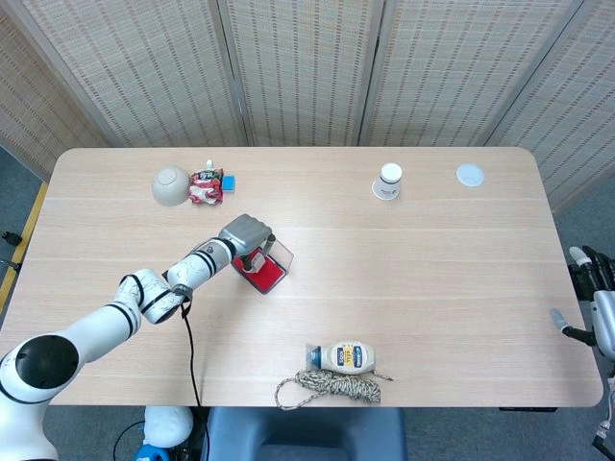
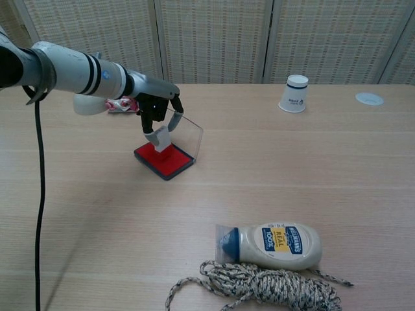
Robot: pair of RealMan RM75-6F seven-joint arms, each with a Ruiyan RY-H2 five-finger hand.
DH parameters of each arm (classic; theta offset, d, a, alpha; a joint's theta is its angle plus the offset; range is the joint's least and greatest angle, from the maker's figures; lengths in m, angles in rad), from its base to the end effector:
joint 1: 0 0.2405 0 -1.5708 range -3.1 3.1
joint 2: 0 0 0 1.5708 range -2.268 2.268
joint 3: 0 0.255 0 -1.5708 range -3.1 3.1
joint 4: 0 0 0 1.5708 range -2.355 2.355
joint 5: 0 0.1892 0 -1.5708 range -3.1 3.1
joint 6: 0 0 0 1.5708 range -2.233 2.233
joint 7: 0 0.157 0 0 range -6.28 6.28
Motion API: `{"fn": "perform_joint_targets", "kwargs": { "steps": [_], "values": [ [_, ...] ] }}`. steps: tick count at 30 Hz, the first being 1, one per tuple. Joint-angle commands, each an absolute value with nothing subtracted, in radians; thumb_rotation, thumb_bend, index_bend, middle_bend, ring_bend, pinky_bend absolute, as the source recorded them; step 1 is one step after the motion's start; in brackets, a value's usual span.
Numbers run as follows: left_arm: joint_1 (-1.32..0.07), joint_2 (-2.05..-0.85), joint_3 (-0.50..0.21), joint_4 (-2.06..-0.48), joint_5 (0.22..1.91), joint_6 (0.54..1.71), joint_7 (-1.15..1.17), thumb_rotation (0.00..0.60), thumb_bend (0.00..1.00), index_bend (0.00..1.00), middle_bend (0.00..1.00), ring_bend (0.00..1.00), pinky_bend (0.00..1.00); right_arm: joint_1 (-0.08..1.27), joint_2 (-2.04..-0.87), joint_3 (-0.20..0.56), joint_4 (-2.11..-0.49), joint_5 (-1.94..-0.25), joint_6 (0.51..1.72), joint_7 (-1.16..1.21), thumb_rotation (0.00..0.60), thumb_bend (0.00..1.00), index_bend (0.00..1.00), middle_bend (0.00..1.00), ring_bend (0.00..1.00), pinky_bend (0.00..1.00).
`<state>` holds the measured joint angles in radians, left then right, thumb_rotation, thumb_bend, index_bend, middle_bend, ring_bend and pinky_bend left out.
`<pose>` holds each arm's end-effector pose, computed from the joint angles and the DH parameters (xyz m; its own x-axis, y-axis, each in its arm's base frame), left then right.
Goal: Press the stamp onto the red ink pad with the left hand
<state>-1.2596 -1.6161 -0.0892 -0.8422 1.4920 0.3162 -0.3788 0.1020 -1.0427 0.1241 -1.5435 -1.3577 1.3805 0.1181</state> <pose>-0.0771 0.4706 -0.0257 0.7149 0.3988 0.5744 0.6801 -0.5876 -0.4384 -0.3333 -0.2115 0.2177 0.3903 0.0035 0.9207 -0.9134 0.1266 0.3868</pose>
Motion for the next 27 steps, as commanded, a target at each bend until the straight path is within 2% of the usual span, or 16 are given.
{"fn": "perform_joint_targets", "kwargs": {
  "steps": [1, 27],
  "values": [
    [-1.261, -1.628, -0.073, -0.818, 1.510, 0.336, -0.386, 0.600, 0.50, 0.79, 1.00, 0.90, 0.73, 0.102, -1.043, 0.124, -1.543, -1.357, 1.380, 0.118, 0.600, 0.28, 0.00, 0.00, 0.00, 0.00],
    [-1.264, -1.673, -0.011, -0.749, 1.530, 0.369, -0.444, 0.600, 0.50, 0.79, 1.00, 0.90, 0.73, 0.104, -1.045, 0.126, -1.541, -1.353, 1.377, 0.112, 0.600, 0.28, 0.00, 0.00, 0.00, 0.00]
  ]
}}
